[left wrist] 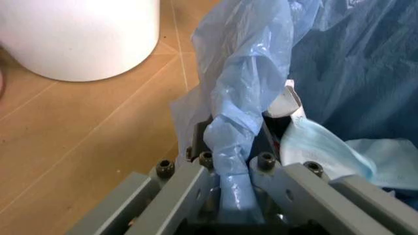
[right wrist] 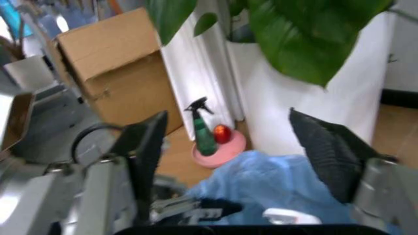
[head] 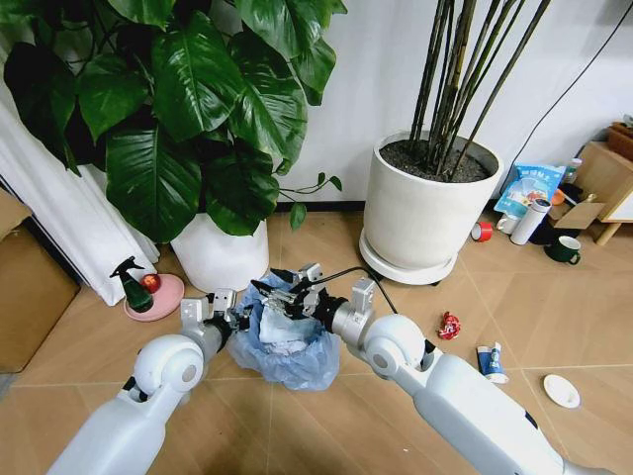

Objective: Pick up the trash bin and place the garbage on the floor into it.

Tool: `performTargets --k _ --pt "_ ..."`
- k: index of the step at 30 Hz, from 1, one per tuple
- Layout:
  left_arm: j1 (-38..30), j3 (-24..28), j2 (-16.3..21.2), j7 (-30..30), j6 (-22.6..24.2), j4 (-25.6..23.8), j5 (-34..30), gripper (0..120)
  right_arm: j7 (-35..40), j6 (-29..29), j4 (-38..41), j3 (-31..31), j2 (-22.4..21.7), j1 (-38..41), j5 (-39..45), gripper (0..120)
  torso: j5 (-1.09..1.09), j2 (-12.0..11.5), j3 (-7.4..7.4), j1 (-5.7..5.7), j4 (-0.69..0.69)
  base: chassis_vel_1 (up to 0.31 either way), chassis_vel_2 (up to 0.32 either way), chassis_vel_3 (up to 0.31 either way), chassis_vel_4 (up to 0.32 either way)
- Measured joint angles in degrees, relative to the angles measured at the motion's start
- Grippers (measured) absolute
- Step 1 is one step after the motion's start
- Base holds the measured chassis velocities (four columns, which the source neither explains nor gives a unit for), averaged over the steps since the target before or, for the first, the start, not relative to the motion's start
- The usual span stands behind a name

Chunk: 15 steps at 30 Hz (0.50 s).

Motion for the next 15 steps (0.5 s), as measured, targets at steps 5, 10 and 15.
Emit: performTargets --k 5,10,15 --pt "1.44 -0.90 0.06 0.19 -0.74 -0.42 1.70 0 4.41 0.43 0.33 3.43 -0.45 -1.73 -2.63 89 0.00 0.00 0.00 0.00 0.00 0.000 0.000 0.000 0.000" --pt "2.51 -1.51 0.02 0.99 -1.45 -0.66 3.76 0 10.15 2.91 -1.42 7.24 -1.40 -5.48 -13.67 100 0.00 0.00 0.00 0.00 0.00 0.000 0.000 0.000 0.000" --pt "3.40 -2.07 -0.10 0.92 -1.73 -1.27 4.00 0 11.95 3.71 -2.04 11.59 -1.56 -9.71 -17.81 100 0.00 0.00 0.00 0.00 -0.01 0.000 0.000 0.000 0.000"
